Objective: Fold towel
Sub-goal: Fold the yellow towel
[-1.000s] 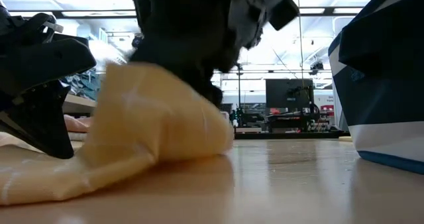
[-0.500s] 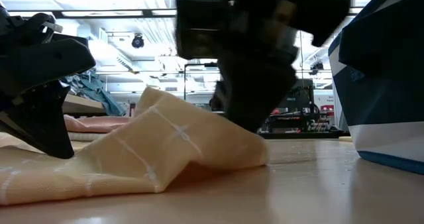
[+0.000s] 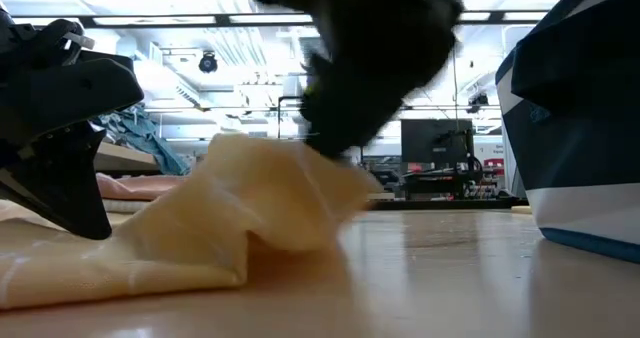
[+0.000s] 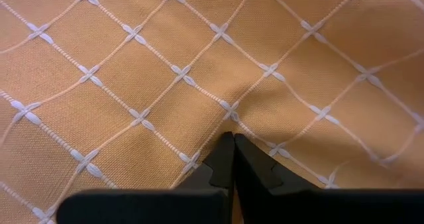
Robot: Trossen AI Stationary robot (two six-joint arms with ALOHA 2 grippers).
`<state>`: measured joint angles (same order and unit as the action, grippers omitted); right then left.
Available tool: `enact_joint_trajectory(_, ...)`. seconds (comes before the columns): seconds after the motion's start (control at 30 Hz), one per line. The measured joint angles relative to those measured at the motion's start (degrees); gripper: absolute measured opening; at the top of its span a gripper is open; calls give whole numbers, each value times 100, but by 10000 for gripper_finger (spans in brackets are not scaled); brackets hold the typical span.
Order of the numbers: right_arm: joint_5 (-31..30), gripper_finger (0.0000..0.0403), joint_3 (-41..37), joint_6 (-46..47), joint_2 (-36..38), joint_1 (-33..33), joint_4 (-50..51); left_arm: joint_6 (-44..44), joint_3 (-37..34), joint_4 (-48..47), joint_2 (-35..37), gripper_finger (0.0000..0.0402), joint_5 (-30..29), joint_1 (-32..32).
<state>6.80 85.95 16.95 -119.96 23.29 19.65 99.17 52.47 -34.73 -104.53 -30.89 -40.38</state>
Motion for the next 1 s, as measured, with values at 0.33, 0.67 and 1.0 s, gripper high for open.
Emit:
enact_joint_trajectory(0.33,-191,11,3,-102,-6,212,-1014,-15,0,1,0,0,-15,-1)
enact_joint_trajectory(0.67,206,8,2,-366,-1,116,755,-69,0,1,-2,0,-20,-2)
enact_joint_trajectory(1.0,-1105,18,-20,609,22,-284,638,-626,186,-260,237,0,233,-35)
